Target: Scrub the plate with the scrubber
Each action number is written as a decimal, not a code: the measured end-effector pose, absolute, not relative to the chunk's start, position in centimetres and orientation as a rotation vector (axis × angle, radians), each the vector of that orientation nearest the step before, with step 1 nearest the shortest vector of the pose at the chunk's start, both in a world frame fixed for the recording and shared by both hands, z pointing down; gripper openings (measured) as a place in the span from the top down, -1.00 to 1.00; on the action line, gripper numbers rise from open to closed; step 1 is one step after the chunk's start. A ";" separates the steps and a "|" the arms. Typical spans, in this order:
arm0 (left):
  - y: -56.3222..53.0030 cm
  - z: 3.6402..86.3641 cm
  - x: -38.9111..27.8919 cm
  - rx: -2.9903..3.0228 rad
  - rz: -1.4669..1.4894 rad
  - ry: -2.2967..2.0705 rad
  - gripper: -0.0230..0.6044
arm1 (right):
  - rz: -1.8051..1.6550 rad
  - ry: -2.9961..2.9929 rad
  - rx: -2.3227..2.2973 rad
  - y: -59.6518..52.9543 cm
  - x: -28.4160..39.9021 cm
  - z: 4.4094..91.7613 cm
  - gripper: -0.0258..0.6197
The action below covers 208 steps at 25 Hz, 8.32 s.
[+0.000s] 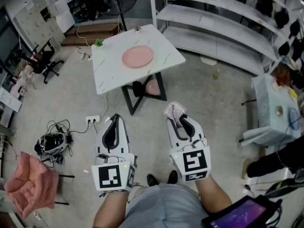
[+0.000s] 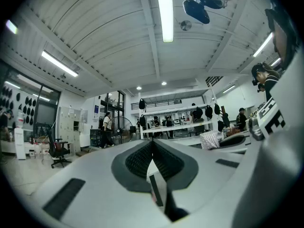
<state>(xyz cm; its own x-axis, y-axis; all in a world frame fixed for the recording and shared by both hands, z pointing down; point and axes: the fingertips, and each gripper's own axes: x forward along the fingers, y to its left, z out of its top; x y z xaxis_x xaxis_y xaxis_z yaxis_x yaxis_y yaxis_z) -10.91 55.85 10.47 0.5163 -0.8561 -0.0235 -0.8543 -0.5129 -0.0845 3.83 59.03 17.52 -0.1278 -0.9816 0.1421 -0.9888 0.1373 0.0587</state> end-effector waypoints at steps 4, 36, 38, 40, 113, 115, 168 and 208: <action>56.1 10.8 -10.0 -2.659 -0.042 1.502 0.90 | 0.071 -2.262 1.977 59.2 4.7 17.7 0.60; 36.5 16.5 -8.5 -2.710 -0.125 1.639 0.90 | 0.217 -2.254 1.891 39.8 9.0 22.3 0.58; 33.8 15.5 -8.5 -2.712 -0.079 1.611 0.90 | 0.189 -2.257 1.898 37.0 8.8 21.4 0.58; 31.1 14.6 -8.8 -2.703 -0.042 1.590 0.90 | 0.158 -2.257 1.909 34.4 8.5 20.5 0.58; -7.0 43.0 -5.1 -2.986 -0.867 2.014 0.63 | 0.439 -2.173 1.187 -8.9 8.2 40.4 0.57; -7.3 43.8 -5.1 -3.002 -0.893 2.010 0.63 | 0.450 -2.154 1.166 -9.0 8.0 41.2 0.57; -7.5 47.0 -3.5 -3.377 -0.983 1.675 0.87 | -0.008 -1.643 0.491 -8.8 5.2 47.7 0.67; -8.1 47.3 -3.4 -3.386 -1.107 1.667 0.86 | -0.468 -1.810 -0.130 6.9 -3.0 47.6 0.70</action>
